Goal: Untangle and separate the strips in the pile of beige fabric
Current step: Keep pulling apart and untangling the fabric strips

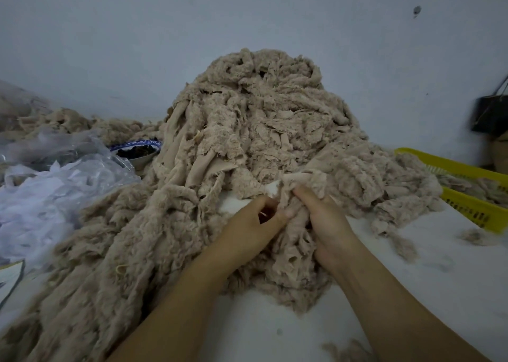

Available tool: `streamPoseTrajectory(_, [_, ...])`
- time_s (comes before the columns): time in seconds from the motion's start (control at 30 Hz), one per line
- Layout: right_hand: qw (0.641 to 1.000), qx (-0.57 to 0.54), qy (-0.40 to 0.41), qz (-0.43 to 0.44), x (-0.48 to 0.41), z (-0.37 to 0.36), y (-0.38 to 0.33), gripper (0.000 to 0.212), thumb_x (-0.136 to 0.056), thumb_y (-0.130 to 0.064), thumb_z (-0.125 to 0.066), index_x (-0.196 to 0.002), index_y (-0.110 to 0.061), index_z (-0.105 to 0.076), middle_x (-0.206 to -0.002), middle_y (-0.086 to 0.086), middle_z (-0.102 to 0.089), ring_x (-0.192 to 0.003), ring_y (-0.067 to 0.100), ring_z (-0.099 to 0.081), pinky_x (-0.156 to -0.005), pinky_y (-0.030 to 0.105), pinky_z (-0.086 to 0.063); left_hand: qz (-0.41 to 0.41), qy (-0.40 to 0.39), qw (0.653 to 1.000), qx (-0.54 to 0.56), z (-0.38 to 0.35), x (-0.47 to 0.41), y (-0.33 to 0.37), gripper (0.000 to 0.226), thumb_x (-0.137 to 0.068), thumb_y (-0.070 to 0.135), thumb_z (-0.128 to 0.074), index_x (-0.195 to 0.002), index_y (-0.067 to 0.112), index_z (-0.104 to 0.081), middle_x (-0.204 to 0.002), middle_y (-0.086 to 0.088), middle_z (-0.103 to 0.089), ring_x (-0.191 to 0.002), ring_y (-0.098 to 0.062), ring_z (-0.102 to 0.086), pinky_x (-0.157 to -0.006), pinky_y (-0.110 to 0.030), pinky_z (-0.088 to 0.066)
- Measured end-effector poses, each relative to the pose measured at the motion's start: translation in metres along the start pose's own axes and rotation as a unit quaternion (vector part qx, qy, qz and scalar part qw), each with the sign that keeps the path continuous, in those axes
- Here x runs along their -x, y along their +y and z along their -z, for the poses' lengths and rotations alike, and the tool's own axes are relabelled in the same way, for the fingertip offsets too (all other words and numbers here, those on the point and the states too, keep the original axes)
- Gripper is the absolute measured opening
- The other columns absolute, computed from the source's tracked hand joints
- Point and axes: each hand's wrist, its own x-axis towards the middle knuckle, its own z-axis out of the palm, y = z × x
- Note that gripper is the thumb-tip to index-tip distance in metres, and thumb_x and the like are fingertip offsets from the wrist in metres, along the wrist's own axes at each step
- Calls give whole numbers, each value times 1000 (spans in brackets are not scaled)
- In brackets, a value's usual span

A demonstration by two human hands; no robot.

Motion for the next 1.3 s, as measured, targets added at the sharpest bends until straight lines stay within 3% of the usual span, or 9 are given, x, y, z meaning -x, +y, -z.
streamPoseTrajectory(0.2, [994, -99, 4, -46, 0, 5, -9, 38, -95, -30, -63, -125, -8, -64, -115, 16, -72, -104, 29, -71, -93, 45, -55, 40, -19, 995, 91, 8, -3, -7, 32, -100, 43, -51, -84, 18, -64, -81, -8, -64, -73, -18, -58, -73, -26, -42])
streamPoseTrajectory(0.37, [989, -132, -12, -63, 1, 7, -11, 39, -97, -30, -57, -128, -7, -62, -113, 15, -73, -103, 27, -71, -84, 41, -57, 74, -2, 981, 182, 6, 1, -1, 46, -101, 44, -45, -62, 59, -65, -70, 40, -59, -68, 25, -53, -65, -1, -40])
streamPoseTrajectory(0.53, [986, -152, -16, -60, -2, 11, -11, 32, -99, -24, -49, -120, -6, -64, -109, 14, -74, -93, 22, -74, -62, 31, -60, 106, 59, 964, 235, 8, -6, -3, 27, -98, 50, -48, -90, 39, -71, -107, 7, -66, -95, -10, -64, -82, -22, -51])
streamPoseTrajectory(0.6, [986, -157, -16, -46, -5, 13, -12, 31, -99, -24, -48, -106, -8, -73, -108, 13, -75, -92, 21, -74, -68, 31, -60, 88, 81, 962, 245, 13, -7, -4, 47, -98, 49, -49, -61, 25, -65, -57, 15, -48, -43, -1, -35, -42, -15, -28])
streamPoseTrajectory(0.77, [982, -183, -27, -27, -6, 16, -15, 44, -100, -25, -45, -79, -14, -82, -92, 9, -77, -81, 19, -75, -60, 31, -59, 56, 108, 960, 254, 27, -4, -1, 62, -81, 71, -50, -47, 22, -36, -52, -1, -45, -40, -13, -35, -49, -23, -32])
streamPoseTrajectory(0.9, [998, -50, -20, 14, -1, 9, -9, 24, -97, -19, -53, -107, -5, -71, -102, 17, -75, -93, 27, -73, -71, 36, -60, 44, 89, 989, 113, 15, 0, 2, 79, -58, 98, -33, -74, 29, -68, -89, 14, -71, -84, 1, -65, -74, -18, -48])
streamPoseTrajectory(1.03, [971, 215, -83, 71, 10, -2, 2, 24, -100, -28, -51, -95, -28, -74, -95, 6, -76, -93, 27, -72, -83, 47, -57, 1, 36, 992, 125, 11, 0, 2, 71, -60, 92, -53, -121, 55, -53, -124, 35, -54, -111, 16, -52, -88, -13, -46])
streamPoseTrajectory(1.2, [913, 354, -108, 171, 9, -8, 7, 12, -100, -35, -54, -94, -45, -53, -106, -15, -61, -91, -11, -58, -75, 15, -46, -35, 68, 988, 134, 13, -2, -2, 14, -87, 47, -65, -99, 44, -72, -104, 22, -71, -98, 6, -65, -76, -10, -50])
streamPoseTrajectory(1.3, [913, 338, -74, 215, 4, -5, 6, 19, -92, -41, -64, -99, -44, -47, -114, -17, -49, -85, -17, -50, -67, 4, -43, -24, 134, 974, 181, 16, -2, 1, 17, -97, 31, -60, -89, 35, -75, -93, 9, -75, -90, -6, -69, -74, -18, -55])
